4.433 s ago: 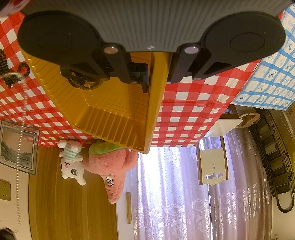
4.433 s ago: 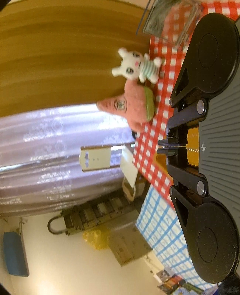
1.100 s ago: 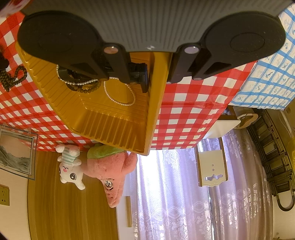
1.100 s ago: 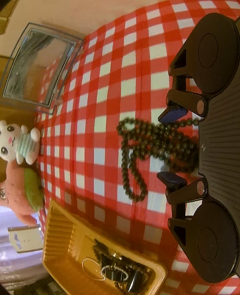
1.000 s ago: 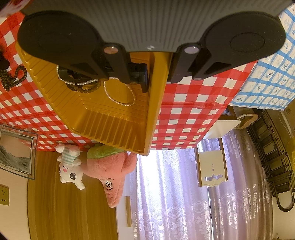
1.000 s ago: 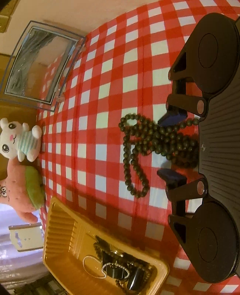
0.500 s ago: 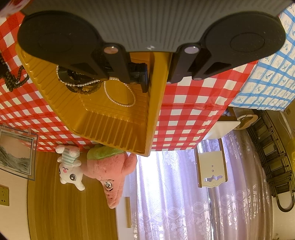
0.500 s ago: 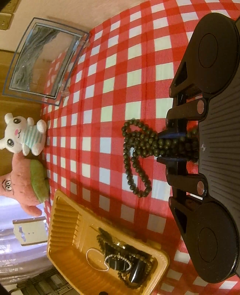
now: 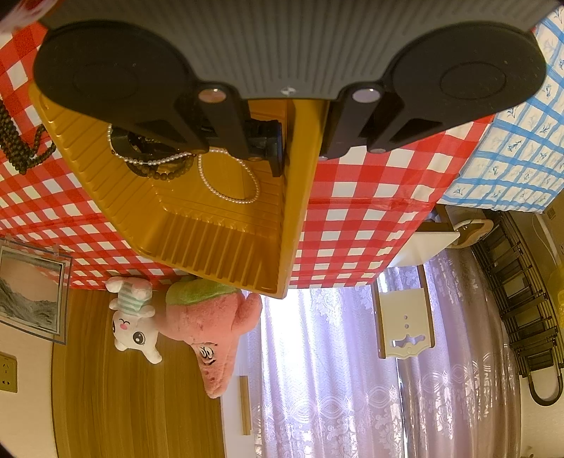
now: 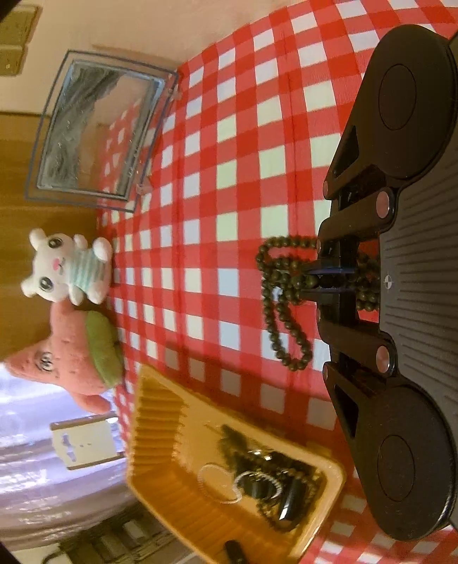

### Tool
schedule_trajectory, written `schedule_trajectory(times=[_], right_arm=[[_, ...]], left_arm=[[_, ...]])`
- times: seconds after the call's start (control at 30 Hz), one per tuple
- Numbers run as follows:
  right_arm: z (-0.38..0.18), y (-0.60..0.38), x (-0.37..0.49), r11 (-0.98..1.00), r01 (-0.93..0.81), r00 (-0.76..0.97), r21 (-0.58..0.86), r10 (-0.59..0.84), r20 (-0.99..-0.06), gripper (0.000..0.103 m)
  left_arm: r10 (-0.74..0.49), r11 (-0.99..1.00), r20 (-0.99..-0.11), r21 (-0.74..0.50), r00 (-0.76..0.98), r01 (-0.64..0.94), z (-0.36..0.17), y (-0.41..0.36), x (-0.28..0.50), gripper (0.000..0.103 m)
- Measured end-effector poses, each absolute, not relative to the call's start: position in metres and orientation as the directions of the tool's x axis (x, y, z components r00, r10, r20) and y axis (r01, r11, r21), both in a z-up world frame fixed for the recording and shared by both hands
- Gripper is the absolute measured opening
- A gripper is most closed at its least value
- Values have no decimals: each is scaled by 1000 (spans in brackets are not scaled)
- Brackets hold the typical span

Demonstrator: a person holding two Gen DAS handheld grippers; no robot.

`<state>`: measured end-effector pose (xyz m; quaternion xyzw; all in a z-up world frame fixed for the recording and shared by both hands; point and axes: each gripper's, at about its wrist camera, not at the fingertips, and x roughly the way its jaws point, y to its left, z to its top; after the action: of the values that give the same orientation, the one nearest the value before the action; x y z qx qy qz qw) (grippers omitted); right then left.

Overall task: Organize jewelry
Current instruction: 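Grasp the dark bead necklace with the right gripper and lift it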

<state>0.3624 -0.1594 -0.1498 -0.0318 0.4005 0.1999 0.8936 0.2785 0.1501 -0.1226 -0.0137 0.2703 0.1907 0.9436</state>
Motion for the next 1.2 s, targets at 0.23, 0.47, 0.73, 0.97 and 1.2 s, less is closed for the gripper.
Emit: schedule_trajectory(times=[0.23, 0.47, 0.73, 0.97, 1.2], right_arm=[[-147, -173, 377, 915, -343, 569, 213, 383, -728, 10], [-171, -158, 388, 924, -350, 566, 153, 339, -751, 78], [-189, -138, 392, 900, -436, 596, 6, 294, -747, 58], [-186, -135, 392, 885, -465, 584, -7, 301, -754, 15], [-183, -138, 385, 885, -466, 578, 10, 313, -754, 12]], left_arm=[[354, 927, -515, 80, 781, -368, -123, 150, 279, 7], [354, 926, -515, 80, 781, -368, -122, 150, 280, 7], [354, 926, -517, 78, 780, -369, -122, 150, 279, 7], [354, 926, -516, 80, 780, -368, -122, 149, 280, 7], [354, 926, -517, 78, 779, -369, -122, 150, 279, 7]])
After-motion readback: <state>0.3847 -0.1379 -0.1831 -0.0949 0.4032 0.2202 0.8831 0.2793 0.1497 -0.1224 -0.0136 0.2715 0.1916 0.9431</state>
